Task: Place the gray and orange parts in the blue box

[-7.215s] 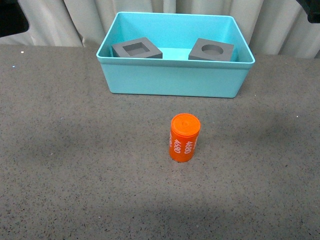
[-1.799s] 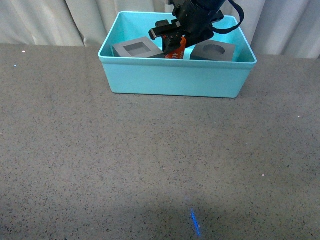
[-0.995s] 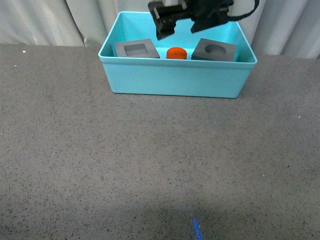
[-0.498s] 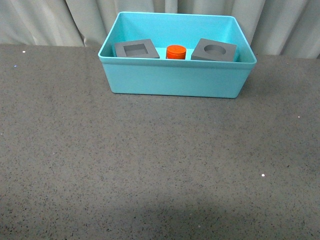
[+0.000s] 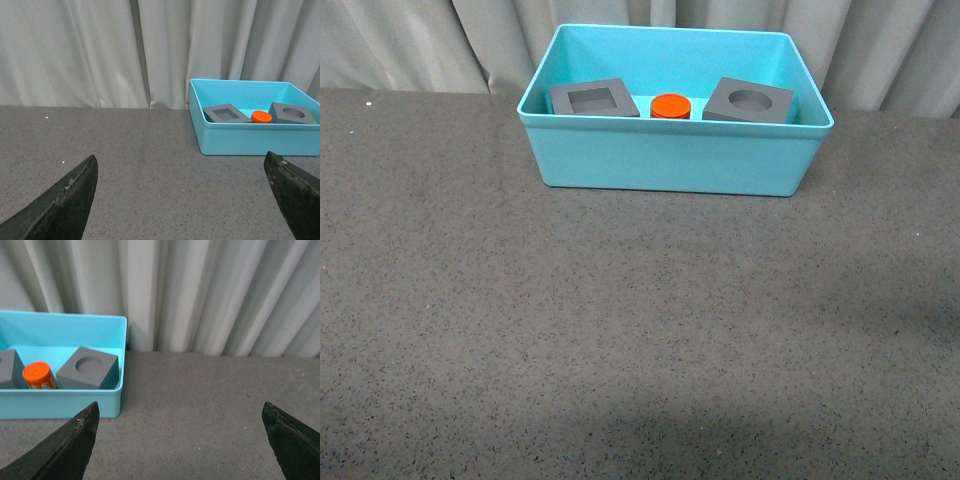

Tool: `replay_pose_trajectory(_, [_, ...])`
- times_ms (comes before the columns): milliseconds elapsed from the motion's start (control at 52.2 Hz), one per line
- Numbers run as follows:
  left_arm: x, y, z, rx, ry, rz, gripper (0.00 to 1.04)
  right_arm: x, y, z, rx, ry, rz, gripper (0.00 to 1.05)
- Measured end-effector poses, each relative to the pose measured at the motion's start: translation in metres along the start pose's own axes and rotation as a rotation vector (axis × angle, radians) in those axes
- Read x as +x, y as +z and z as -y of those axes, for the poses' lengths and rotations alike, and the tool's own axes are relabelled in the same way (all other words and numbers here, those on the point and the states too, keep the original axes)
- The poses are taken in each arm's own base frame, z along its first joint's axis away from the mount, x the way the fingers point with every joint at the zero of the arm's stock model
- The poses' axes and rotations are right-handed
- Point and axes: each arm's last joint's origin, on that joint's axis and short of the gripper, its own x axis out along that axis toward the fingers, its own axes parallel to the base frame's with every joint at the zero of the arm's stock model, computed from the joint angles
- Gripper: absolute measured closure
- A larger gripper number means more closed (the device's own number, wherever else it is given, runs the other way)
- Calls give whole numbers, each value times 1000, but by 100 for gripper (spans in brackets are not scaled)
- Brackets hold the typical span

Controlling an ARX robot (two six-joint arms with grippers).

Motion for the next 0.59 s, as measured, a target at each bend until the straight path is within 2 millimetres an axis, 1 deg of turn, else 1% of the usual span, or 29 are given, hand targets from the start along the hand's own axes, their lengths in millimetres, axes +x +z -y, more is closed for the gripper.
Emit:
replay_pose_trajectory(38, [0, 0, 0, 0, 0, 0, 7, -7, -3, 3, 28, 30, 63, 14])
replay_pose_trajectory(96, [0, 0, 0, 0, 0, 0, 7, -14, -8, 9, 66, 99, 158, 24])
replay_pose_trajectory(115, [0, 0, 0, 0, 0, 0, 7, -16, -9, 10, 69, 105, 168, 26])
replay_pose_trajectory(134, [0, 0, 0, 0, 0, 0, 7, -19, -13, 13, 75, 114, 185, 31])
replay_pose_trajectory(191, [0, 0, 0, 0, 0, 0, 7, -24, -20, 20, 78, 111, 191, 42])
replay_pose_trajectory(325, [0, 0, 0, 0, 0, 0, 7, -34, -39, 34, 76, 109, 181, 74])
replay_pose_trajectory(402, [0, 0, 0, 0, 0, 0, 7, -40, -46, 40, 78, 107, 185, 92])
replay_pose_trajectory(459, [0, 0, 0, 0, 0, 0, 7, -42, -49, 42, 77, 107, 183, 103])
replay_pose_trajectory(478, [0, 0, 0, 0, 0, 0, 7, -43, -50, 43, 77, 107, 183, 104])
replay_pose_trajectory(593, [0, 0, 0, 0, 0, 0, 7, -49, -57, 48, 80, 106, 184, 104])
